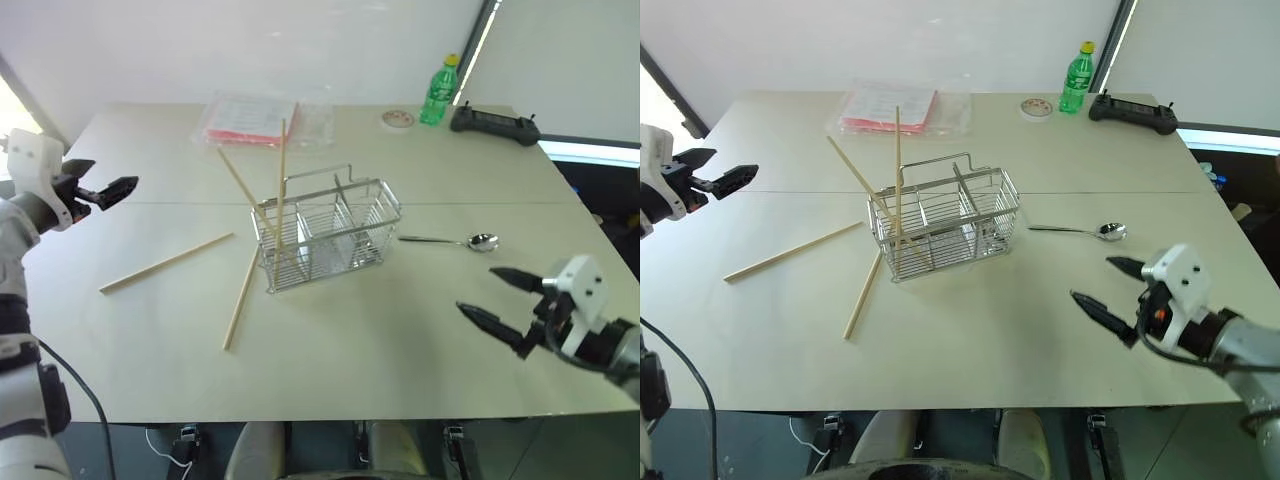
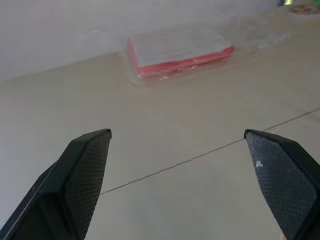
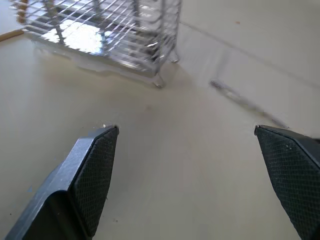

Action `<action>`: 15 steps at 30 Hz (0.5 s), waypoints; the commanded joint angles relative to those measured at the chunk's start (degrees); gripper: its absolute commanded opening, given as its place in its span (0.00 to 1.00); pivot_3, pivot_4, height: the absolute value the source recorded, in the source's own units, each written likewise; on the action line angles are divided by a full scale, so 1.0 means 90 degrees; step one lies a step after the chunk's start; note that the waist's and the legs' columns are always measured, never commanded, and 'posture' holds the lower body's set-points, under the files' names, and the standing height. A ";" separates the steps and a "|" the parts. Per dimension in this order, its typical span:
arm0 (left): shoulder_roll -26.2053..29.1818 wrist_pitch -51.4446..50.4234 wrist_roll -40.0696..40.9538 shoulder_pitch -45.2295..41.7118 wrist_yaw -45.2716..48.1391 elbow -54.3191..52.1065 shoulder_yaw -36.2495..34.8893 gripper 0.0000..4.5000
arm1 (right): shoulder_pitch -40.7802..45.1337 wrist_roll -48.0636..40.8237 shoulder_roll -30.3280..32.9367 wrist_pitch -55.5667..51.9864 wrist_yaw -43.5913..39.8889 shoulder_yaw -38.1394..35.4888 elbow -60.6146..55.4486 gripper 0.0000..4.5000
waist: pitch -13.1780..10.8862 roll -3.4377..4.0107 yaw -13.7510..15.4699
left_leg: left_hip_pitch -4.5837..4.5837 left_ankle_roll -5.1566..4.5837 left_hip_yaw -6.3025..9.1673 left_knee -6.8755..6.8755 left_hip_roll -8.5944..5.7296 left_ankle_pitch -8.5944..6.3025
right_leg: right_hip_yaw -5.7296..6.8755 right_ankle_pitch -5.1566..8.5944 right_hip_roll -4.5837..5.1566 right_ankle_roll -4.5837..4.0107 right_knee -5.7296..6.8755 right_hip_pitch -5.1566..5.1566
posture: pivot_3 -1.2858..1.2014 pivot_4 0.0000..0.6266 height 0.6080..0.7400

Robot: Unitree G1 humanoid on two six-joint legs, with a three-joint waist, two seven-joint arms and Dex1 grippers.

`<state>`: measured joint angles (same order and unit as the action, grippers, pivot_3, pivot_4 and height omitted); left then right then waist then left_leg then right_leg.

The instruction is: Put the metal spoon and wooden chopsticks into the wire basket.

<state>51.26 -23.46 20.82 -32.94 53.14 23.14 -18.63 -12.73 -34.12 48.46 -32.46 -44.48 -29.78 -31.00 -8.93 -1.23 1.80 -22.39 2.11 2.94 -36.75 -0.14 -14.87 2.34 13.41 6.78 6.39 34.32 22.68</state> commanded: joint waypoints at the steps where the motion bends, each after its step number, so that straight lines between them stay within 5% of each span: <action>1: 0.0345 -0.1050 0.0952 0.0669 0.1043 -0.1975 0.0208 1.00 | 0.0709 0.0328 0.0534 0.0346 -0.0247 0.0078 0.0542 1.00 | -0.0002 0.0004 -0.0034 | -0.0001 0.0000 -0.0001 -0.0001 0.0000 0.0000 | -0.0001 0.0000 0.0002 -0.0001 -0.0001 0.0000 | 0.52 0.24 0.62; 7: 0.1064 -0.2565 0.2363 0.0880 0.1972 -0.3843 0.0253 1.00 | 0.2437 0.1034 0.1283 0.1087 -0.1272 0.1524 0.1929 1.00 | -0.0029 0.0013 -0.0137 | -0.0006 0.0000 0.0012 -0.0001 0.0005 0.0000 | 0.0003 0.0000 -0.0005 -0.0009 -0.0002 0.0006 | 0.52 0.24 0.62; 15: 0.1352 -0.3530 0.3692 0.0469 0.1900 -0.4942 0.0042 1.00 | 0.4582 0.1920 0.1243 0.1565 -0.2567 0.3267 0.3958 1.00 | -0.0058 0.0045 -0.0216 | -0.0006 -0.0003 0.0007 -0.0001 -0.0002 0.0001 | 0.0002 -0.0001 -0.0008 -0.0006 -0.0001 0.0006 | 0.52 0.24 0.62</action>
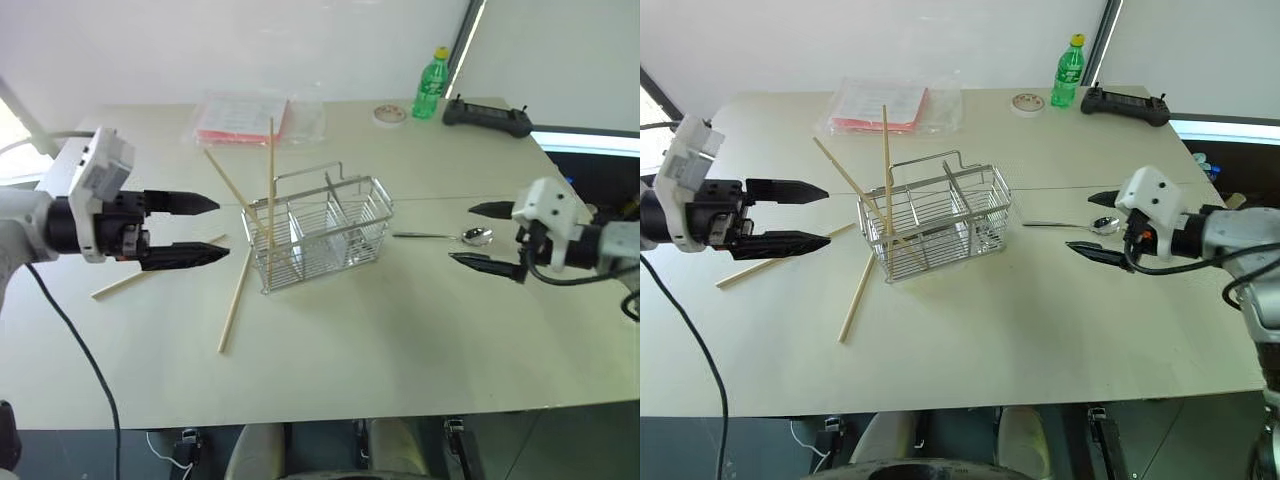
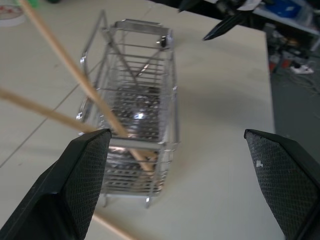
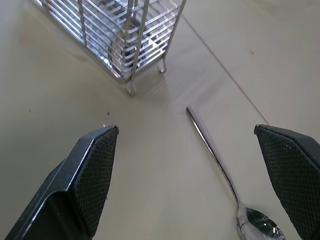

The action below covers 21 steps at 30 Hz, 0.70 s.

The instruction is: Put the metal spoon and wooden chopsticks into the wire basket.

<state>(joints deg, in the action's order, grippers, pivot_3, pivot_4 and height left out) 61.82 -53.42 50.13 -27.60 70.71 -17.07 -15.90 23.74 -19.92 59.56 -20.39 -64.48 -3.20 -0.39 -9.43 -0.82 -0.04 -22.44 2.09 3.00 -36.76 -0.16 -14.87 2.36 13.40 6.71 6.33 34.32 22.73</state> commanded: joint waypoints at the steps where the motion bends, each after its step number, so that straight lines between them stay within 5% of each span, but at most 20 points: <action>1: 0.0211 -0.0216 0.0496 -0.0079 -0.0053 -0.0627 -0.0265 1.00 | 0.0759 0.0488 -0.0035 0.0278 -0.0449 0.0495 0.0829 1.00 | -0.0003 -0.0001 -0.0045 | -0.0001 0.0000 0.0000 0.0001 -0.0002 0.0000 | -0.0001 0.0000 0.0001 0.0001 -0.0001 -0.0001 | 0.52 0.24 0.62; 9: 0.0465 -0.0032 0.0563 0.0209 -0.0046 -0.1393 -0.0171 1.00 | 0.2646 0.1892 -0.0755 0.1665 -0.0887 0.1615 0.3970 1.00 | -0.0009 0.0000 -0.0120 | 0.0007 0.0001 -0.0002 0.0001 -0.0003 0.0001 | -0.0004 -0.0001 -0.0005 0.0001 0.0008 -0.0001 | 0.52 0.24 0.62; 21: 0.0196 0.0138 0.0651 -0.0397 -0.0563 -0.1468 0.0286 1.00 | 0.4223 0.3091 -0.1794 0.2615 -0.0534 0.2020 0.7025 1.00 | -0.0012 0.0001 -0.0109 | 0.0006 0.0007 0.0000 -0.0001 -0.0007 0.0004 | -0.0011 -0.0005 -0.0008 0.0009 0.0013 -0.0004 | 0.52 0.24 0.62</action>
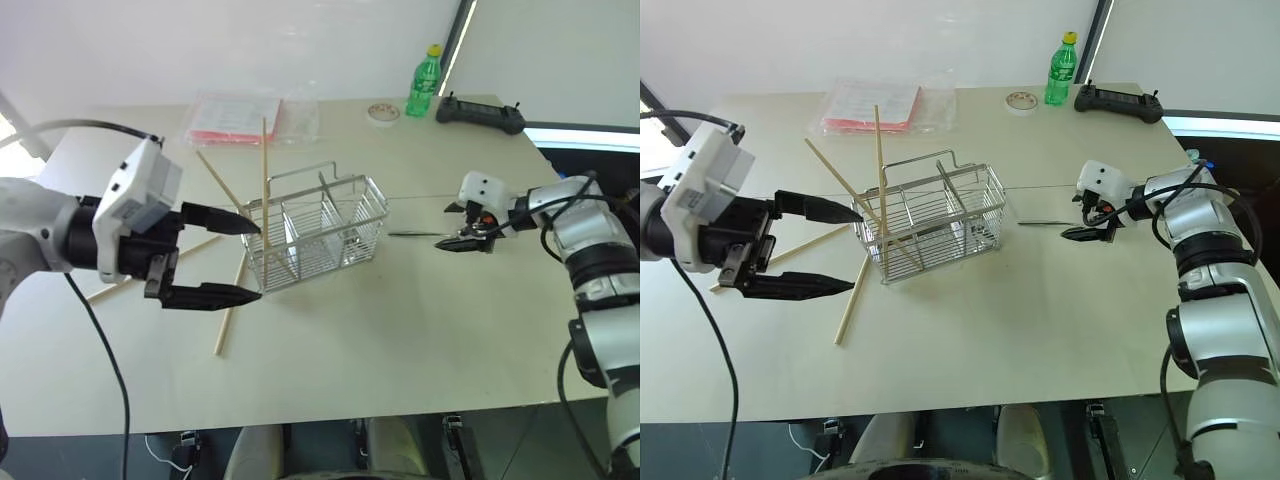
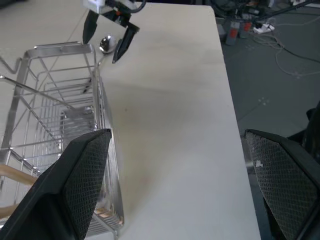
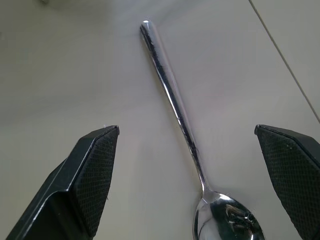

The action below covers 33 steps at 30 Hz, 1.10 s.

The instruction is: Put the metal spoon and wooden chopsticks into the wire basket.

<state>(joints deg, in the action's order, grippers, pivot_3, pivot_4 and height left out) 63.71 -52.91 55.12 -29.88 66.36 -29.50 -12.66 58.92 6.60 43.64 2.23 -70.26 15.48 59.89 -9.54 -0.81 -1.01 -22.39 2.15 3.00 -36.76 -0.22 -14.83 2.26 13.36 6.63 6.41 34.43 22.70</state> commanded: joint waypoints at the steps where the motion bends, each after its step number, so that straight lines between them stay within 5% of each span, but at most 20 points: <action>1: -0.0019 0.0083 0.0122 -0.0153 -0.0097 -0.0098 -0.0070 1.00 | 0.0374 0.0192 -0.0073 0.0116 0.0148 -0.0064 0.0455 1.00 | 0.0000 -0.0001 -0.0004 | 0.0000 0.0000 0.0000 0.0000 0.0000 0.0000 | 0.0000 -0.0001 0.0000 0.0002 0.0000 0.0000 | 0.52 0.24 0.62; 11: -0.0026 0.0024 0.0247 -0.0316 -0.0289 -0.0118 -0.0029 1.00 | 0.0632 0.0589 -0.0365 -0.0094 0.0576 -0.0151 0.1258 1.00 | 0.0000 -0.0001 -0.0017 | 0.0002 0.0006 0.0003 0.0000 0.0000 0.0004 | -0.0003 -0.0005 -0.0003 0.0008 0.0008 0.0000 | 0.52 0.24 0.62; 14: 0.0023 0.0032 0.0259 -0.0329 -0.0280 -0.0118 -0.0010 1.00 | 0.0639 0.0637 -0.0435 -0.0183 0.0674 -0.0188 0.1337 0.79 | 0.0000 -0.0001 -0.0031 | 0.0004 0.0006 0.0003 0.0000 0.0000 0.0004 | -0.0004 -0.0006 -0.0003 0.0010 0.0012 0.0000 | 0.52 0.24 0.62; 21: 0.0016 0.0002 0.0293 -0.0512 -0.0315 -0.0034 0.0036 1.00 | 0.0594 0.0581 -0.0515 -0.0354 0.0664 -0.0287 0.1346 0.01 | 0.0000 -0.0001 -0.0019 | 0.0008 0.0009 0.0004 -0.0003 0.0000 0.0006 | -0.0006 -0.0005 -0.0005 0.0009 0.0025 0.0001 | 0.52 0.24 0.62; 33: -0.0128 0.0138 0.0115 -0.0812 -0.0352 0.0292 0.0207 1.00 | 0.0174 0.0564 -0.0118 0.0921 -0.0354 -0.0246 0.0371 0.01 | -0.0001 -0.0002 -0.0023 | 0.0013 0.0009 0.0007 -0.0010 -0.0001 0.0006 | -0.0007 -0.0004 -0.0007 0.0021 0.0063 0.0007 | 0.52 0.24 0.62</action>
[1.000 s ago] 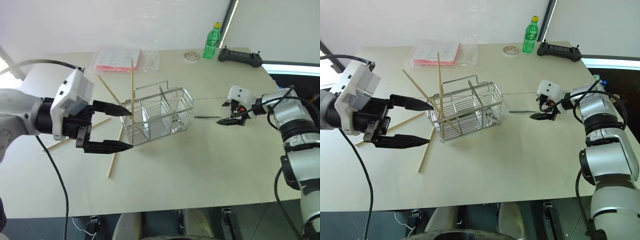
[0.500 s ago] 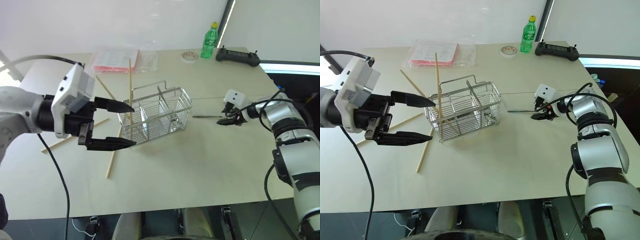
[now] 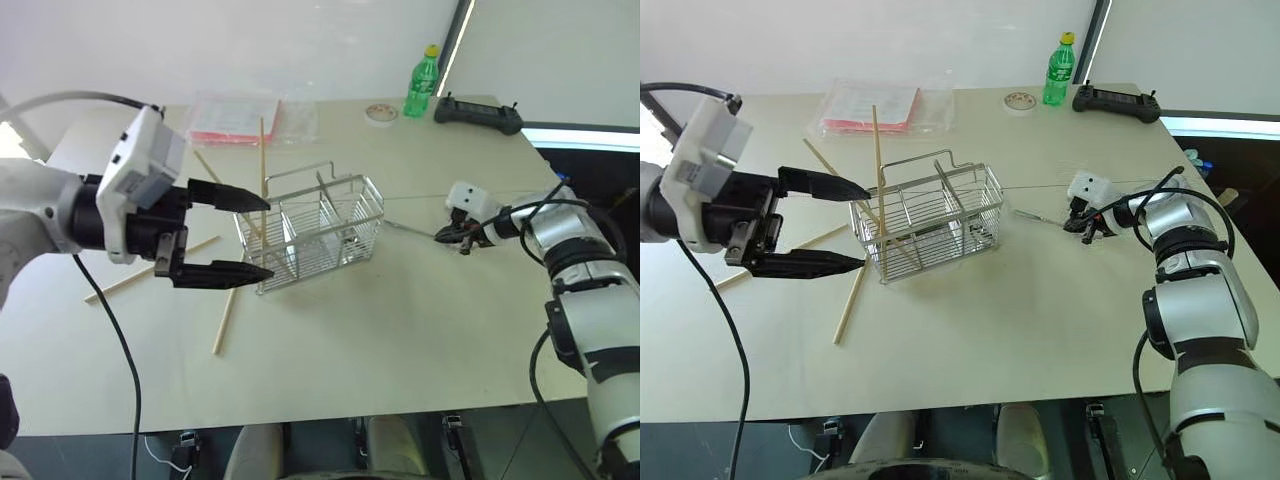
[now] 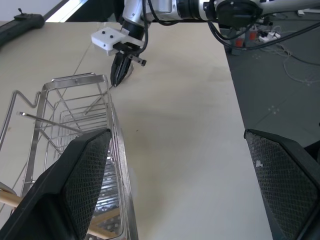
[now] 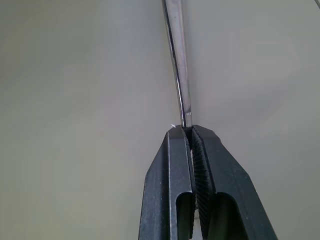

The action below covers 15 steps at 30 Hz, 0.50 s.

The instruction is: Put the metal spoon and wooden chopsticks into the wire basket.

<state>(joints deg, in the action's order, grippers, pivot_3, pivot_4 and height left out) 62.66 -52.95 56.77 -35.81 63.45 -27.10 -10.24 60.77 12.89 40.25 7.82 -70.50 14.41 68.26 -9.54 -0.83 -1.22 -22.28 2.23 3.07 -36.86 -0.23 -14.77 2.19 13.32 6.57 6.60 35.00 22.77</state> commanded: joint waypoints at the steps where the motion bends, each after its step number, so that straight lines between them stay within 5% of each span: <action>1: -0.0025 0.0152 -0.0077 -0.0180 -0.0037 0.0051 -0.0055 1.00 | -0.0095 -0.0211 0.0300 0.0304 -0.0471 -0.0174 -0.0744 0.01 | -0.0001 0.0000 0.0004 | 0.0000 0.0000 0.0001 0.0000 0.0000 0.0000 | 0.0000 0.0000 0.0000 0.0000 0.0002 0.0001 | 0.52 0.24 0.62; 6: -0.0105 0.0292 -0.0255 -0.0365 -0.0036 0.0343 -0.0002 1.00 | -0.2167 -0.1375 0.1253 -0.1224 -0.1695 -0.0748 -0.4335 0.01 | 0.0001 -0.0006 0.0093 | 0.0000 0.0000 0.0019 -0.0004 -0.0001 0.0000 | 0.0005 0.0006 -0.0001 0.0010 0.0011 -0.0010 | 0.52 0.24 0.62; 15: -0.0299 0.0553 -0.0573 -0.0661 0.0141 0.0756 0.0195 1.00 | -0.3838 -0.2732 0.1562 -0.3828 -0.0528 -0.2475 -0.7442 0.01 | -0.0002 -0.0001 0.0049 | 0.0021 0.0000 0.0006 -0.0014 0.0002 -0.0001 | -0.0010 0.0021 -0.0005 -0.0010 0.0017 -0.0014 | 0.52 0.24 0.62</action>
<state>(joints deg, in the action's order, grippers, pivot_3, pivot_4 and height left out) 59.91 -49.35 52.43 -40.02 64.26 -21.06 -7.89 26.17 -7.73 53.20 -24.18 -76.68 -3.23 6.80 -9.56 -0.84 -0.78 -22.10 2.23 3.14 -36.98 -0.21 -14.78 2.11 13.51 6.53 6.50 35.14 22.64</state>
